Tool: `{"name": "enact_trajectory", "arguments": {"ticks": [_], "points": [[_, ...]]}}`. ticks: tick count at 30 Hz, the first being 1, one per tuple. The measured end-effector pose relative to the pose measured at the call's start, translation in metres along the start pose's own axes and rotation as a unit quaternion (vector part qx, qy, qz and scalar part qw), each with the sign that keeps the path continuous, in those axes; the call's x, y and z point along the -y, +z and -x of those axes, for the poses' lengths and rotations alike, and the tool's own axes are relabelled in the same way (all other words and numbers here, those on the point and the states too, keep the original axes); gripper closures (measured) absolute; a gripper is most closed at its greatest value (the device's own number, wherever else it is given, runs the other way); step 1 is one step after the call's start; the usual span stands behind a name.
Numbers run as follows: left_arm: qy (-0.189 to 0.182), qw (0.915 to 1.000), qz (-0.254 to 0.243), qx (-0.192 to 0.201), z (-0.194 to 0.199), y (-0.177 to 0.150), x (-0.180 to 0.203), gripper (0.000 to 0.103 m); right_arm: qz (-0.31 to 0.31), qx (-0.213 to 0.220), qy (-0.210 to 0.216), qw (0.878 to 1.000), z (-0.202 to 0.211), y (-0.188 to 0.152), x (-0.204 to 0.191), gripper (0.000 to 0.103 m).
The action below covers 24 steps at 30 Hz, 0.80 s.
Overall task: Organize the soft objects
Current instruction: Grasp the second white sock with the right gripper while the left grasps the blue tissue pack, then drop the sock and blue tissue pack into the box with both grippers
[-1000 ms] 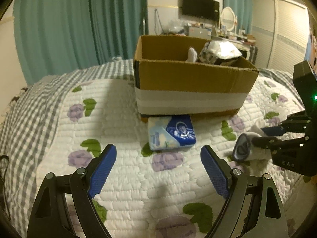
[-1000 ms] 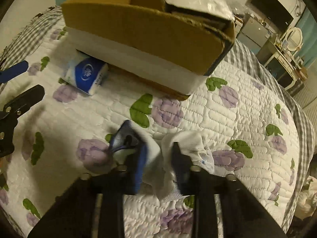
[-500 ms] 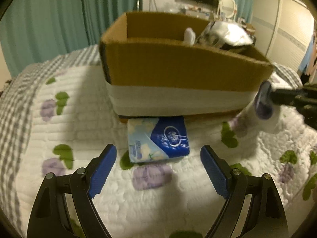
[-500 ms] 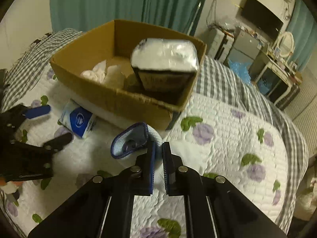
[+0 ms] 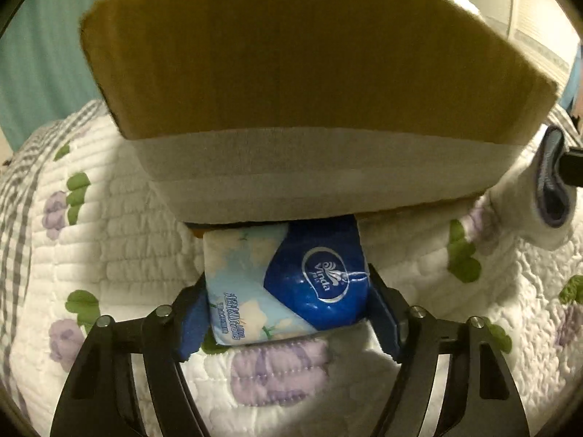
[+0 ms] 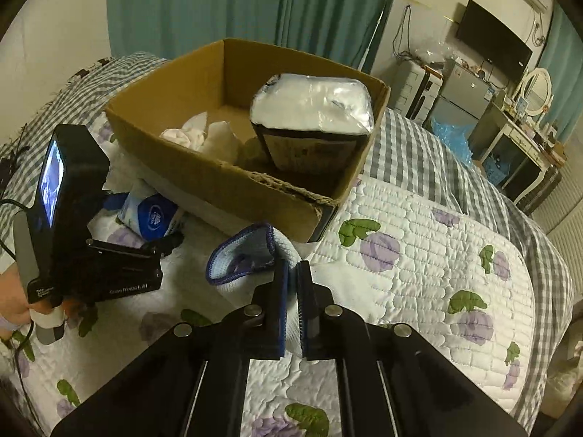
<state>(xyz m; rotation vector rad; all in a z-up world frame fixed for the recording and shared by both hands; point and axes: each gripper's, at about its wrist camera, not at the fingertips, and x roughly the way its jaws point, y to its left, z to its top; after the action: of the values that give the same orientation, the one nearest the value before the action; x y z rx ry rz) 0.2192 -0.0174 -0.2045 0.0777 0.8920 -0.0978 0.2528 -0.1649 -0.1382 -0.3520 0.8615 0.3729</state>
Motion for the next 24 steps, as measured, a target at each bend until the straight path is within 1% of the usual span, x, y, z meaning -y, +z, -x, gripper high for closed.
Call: {"name": "enact_trajectory", "arguments": {"ticks": [4, 6, 11, 18, 20, 21, 24], "points": [[-0.013, 0.9999, 0.001, 0.002, 0.018, -0.013, 0.002, 0.031, 0.001, 0.003, -0.002, 1.000, 0.009, -0.004, -0.004, 0.099], [-0.020, 0.9998, 0.002, 0.008, 0.033, -0.019, 0.003, 0.031, -0.002, 0.007, -0.004, 1.000, 0.018, -0.003, -0.006, 0.099], [-0.033, 0.9989, -0.001, 0.033, 0.086, -0.029, 0.002, 0.031, -0.027, 0.043, -0.002, 0.999, 0.059, 0.002, -0.009, 0.100], [-0.019, 0.9959, -0.008, 0.088, 0.167, -0.018, -0.009, 0.031, -0.032, 0.091, -0.001, 0.995, 0.118, 0.003, -0.044, 0.100], [-0.012, 0.9945, -0.006, 0.104, 0.187, -0.008, -0.016, 0.031, -0.035, 0.106, -0.003, 0.994, 0.135, 0.004, -0.050, 0.100], [-0.012, 0.9939, -0.004, 0.109, 0.185, 0.001, -0.013, 0.031, -0.036, 0.111, -0.002, 0.993, 0.141, 0.005, -0.052, 0.100], [-0.011, 0.9919, 0.006, 0.126, 0.206, 0.010, -0.020, 0.031, -0.038, 0.129, -0.004, 0.991, 0.162, 0.013, -0.055, 0.100]]}}
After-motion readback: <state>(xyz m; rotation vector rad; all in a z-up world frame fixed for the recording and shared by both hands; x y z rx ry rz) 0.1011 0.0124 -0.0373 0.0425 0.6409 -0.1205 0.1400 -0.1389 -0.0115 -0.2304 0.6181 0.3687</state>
